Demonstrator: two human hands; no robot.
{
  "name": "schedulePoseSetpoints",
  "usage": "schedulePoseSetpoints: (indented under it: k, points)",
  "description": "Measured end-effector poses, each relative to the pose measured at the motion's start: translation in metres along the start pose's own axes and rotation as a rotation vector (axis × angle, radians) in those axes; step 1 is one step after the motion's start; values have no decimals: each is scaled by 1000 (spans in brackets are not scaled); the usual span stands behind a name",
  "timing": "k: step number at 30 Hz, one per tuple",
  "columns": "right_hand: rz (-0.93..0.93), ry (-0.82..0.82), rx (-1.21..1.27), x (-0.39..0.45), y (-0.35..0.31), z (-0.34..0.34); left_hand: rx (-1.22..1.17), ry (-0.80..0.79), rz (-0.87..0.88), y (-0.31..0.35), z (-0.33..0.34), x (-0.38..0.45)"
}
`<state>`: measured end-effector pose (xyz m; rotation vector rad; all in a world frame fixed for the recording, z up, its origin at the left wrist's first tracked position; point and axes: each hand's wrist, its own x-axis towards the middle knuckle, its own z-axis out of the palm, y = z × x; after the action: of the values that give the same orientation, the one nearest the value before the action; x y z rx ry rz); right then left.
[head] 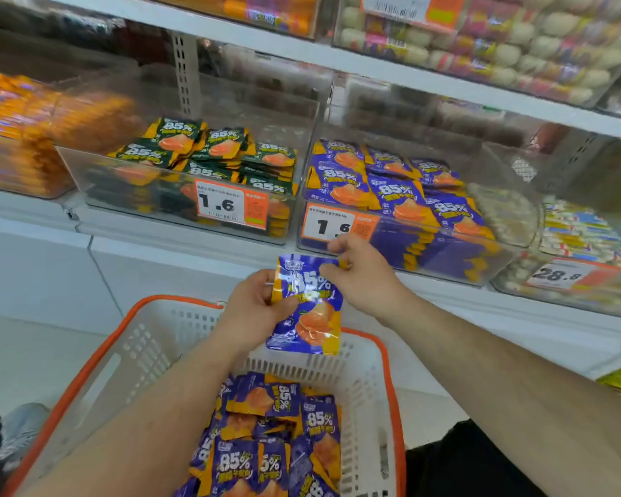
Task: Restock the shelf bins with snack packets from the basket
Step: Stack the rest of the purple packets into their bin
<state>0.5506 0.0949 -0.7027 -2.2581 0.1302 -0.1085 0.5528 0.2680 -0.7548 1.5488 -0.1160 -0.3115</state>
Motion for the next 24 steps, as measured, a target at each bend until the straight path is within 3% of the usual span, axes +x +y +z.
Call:
schedulePoseSetpoints:
  k: [7, 11, 13, 16, 21, 24]
  points:
    - [-27, 420, 335, -32, -17, -25, -155, 41, 182, 63, 30, -2]
    - [-76, 447, 315, -33, -26, -37, -182, 43, 231, 94, 50, 10]
    - [-21, 455, 419, -28, -32, -48, -120, 25, 253, 103, 60, 20]
    - [67, 506, 559, -14, -35, -71, 136, 24, 386, 106, 75, 39]
    - [195, 671, 603, 28, -16, -130, 1038, 185, 578, 99, 90, 56]
    - [258, 766, 483, 53, 8, -161, 1220, 138, 597, 78, 90, 62]
